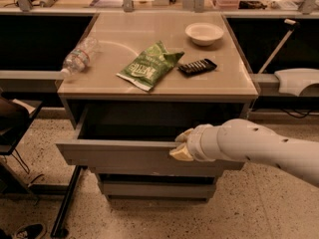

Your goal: Open top drawer

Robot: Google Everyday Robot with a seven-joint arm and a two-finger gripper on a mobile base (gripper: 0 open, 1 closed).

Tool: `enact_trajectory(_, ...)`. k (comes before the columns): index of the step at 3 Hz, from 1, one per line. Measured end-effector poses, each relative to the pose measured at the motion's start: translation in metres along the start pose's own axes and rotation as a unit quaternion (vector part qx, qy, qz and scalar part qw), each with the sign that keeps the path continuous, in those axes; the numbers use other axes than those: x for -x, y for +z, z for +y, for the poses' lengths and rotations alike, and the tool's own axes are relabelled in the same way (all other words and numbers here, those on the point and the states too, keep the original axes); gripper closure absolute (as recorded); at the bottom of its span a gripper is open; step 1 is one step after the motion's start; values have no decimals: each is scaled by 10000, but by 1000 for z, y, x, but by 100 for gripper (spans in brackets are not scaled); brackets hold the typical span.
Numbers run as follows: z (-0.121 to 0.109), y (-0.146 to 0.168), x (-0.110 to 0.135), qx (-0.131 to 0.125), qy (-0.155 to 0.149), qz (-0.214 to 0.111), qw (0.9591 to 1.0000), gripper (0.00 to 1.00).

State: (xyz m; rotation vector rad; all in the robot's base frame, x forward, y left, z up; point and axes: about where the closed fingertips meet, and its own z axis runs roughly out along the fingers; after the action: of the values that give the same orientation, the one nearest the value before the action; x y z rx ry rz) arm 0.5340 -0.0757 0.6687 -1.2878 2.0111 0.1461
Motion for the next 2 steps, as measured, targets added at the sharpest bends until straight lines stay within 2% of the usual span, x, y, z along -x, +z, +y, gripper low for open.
enact_trajectory(2, 9, -7, -4, 31, 6, -17, 10000, 100)
